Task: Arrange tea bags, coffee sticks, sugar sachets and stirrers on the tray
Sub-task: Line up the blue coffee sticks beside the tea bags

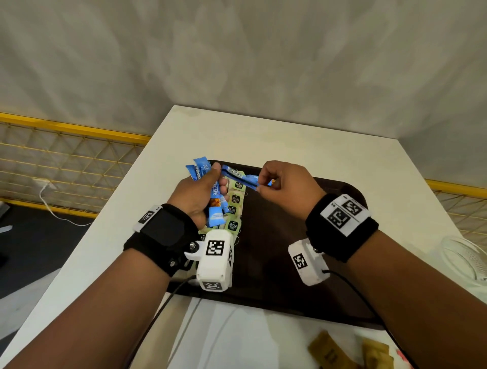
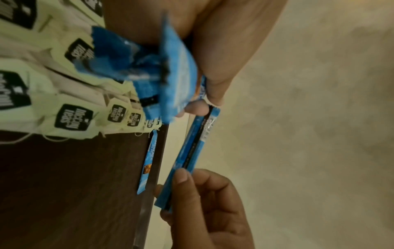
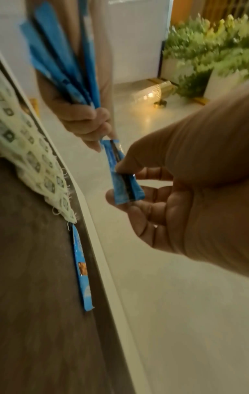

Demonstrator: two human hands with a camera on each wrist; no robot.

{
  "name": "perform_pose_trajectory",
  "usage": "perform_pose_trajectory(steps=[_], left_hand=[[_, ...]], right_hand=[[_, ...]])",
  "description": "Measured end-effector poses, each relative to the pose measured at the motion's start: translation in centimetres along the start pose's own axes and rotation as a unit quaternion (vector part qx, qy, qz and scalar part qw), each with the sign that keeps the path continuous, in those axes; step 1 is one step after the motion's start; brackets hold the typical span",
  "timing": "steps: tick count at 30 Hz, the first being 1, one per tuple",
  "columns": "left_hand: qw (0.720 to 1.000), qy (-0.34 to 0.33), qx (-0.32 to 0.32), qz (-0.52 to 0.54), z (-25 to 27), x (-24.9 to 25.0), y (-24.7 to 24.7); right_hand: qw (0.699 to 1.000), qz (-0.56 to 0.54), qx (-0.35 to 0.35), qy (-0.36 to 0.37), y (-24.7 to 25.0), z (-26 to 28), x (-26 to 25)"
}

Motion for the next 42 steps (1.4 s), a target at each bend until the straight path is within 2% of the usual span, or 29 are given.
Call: perform_pose_trajectory(steps=[4, 7, 10, 16, 21, 24, 29, 36, 40, 42], left_hand=[[0.999, 0.02, 0.001, -0.032, 0.5, 0.0, 0.2], [0.998, 0.043, 0.005, -0.05, 0.9, 0.0, 0.4], [0.998, 0.037, -0.006, -0.048, 1.2, 0.0, 0.2], [0.995, -0.01, 0.006, -0.098, 1.1, 0.1, 0.5], [0.993, -0.02, 0.005, -0.114, 0.7, -0.5, 0.5], [0.993, -0.021, -0.002, -0.117, 0.6, -0.8, 0.7], [0.993, -0.019, 0.007, -0.115, 0.4, -1.0, 1.2], [0.994, -0.012, -0.009, -0.107, 0.3, -1.3, 1.1], [0.995, -0.001, -0.025, -0.094, 0.3, -1.5, 1.1], [0.996, 0.002, -0.028, -0.088, 0.3, -1.5, 1.3]], right_hand=[[0.991, 0.103, -0.005, 0.08, -0.4, 1.0, -0.9], [0.974, 0.189, 0.003, 0.123, -0.7, 1.3, -1.1], [0.962, 0.233, 0.006, 0.145, -0.8, 1.4, -0.9], [0.991, 0.126, -0.011, 0.042, 0.2, 1.3, 0.2], [0.99, 0.132, -0.046, 0.033, -0.3, 1.2, 1.0], [0.989, 0.138, -0.045, -0.003, -0.5, 1.0, 2.6], [0.96, 0.239, -0.109, -0.099, -0.9, -0.3, 5.6], [0.938, 0.289, -0.15, -0.12, -1.8, -2.4, 5.7], [0.94, 0.283, -0.145, -0.126, -2.0, -3.3, 5.6], [0.935, 0.285, -0.17, -0.128, -2.4, -4.0, 5.5]])
Point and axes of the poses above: each hand's wrist, its own z-axis away from the middle knuckle, its own y-axis out of the back of the hand, x = y × z, the point moved 4 cm from there along -z, towards the middle knuckle, and after that the axes turned 2 degrees about y, right-handed, at the moved point
